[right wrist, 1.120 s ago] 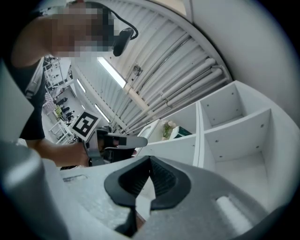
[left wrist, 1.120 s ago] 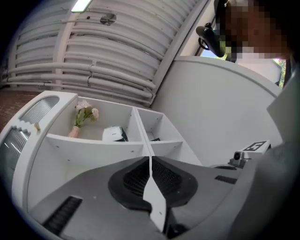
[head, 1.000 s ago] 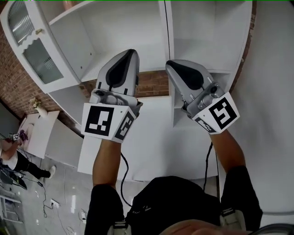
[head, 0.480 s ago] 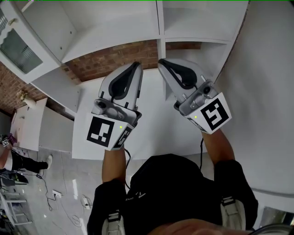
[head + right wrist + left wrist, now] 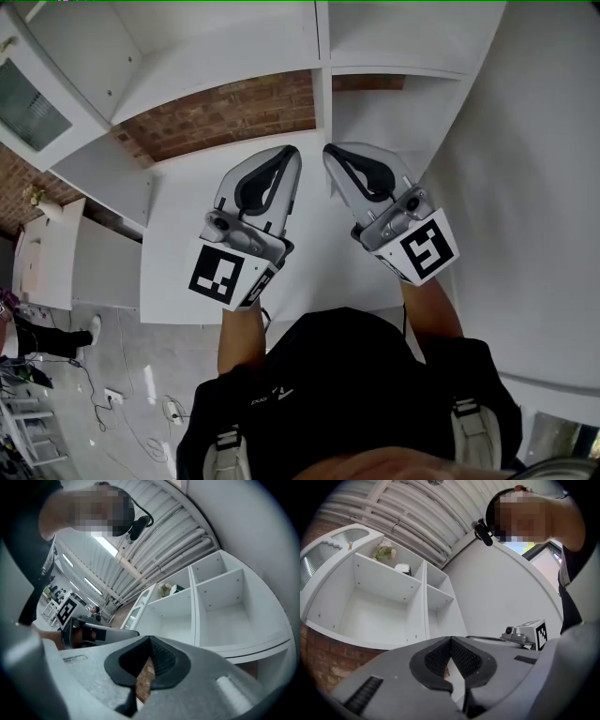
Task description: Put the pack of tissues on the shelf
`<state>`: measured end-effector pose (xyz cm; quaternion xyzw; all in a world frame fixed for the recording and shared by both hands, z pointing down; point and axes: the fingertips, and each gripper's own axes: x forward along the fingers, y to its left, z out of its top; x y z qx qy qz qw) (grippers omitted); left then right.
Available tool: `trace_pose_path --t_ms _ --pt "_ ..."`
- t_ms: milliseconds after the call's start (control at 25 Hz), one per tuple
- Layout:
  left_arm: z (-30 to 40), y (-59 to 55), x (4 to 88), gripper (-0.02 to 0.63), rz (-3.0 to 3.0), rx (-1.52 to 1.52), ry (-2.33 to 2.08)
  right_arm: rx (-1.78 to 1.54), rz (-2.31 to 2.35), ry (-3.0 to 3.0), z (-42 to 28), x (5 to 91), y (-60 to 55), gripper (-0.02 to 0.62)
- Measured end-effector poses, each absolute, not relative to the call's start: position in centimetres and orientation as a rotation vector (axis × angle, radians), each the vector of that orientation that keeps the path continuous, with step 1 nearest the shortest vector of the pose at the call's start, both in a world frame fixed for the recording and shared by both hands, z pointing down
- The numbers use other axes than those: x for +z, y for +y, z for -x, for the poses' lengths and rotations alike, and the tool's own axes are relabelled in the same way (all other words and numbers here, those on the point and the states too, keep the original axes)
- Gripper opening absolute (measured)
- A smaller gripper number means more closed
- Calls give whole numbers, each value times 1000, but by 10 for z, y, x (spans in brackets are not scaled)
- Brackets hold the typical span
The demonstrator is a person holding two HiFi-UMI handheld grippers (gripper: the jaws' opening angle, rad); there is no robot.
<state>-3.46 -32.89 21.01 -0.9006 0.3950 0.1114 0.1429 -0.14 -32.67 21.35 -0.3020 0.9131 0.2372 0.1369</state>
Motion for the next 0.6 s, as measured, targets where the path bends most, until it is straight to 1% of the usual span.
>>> trace_pose_path --t_ms 600 --pt "33 -329 204 -2 2607 334 1125 663 883 2648 -7 213 -330 0"
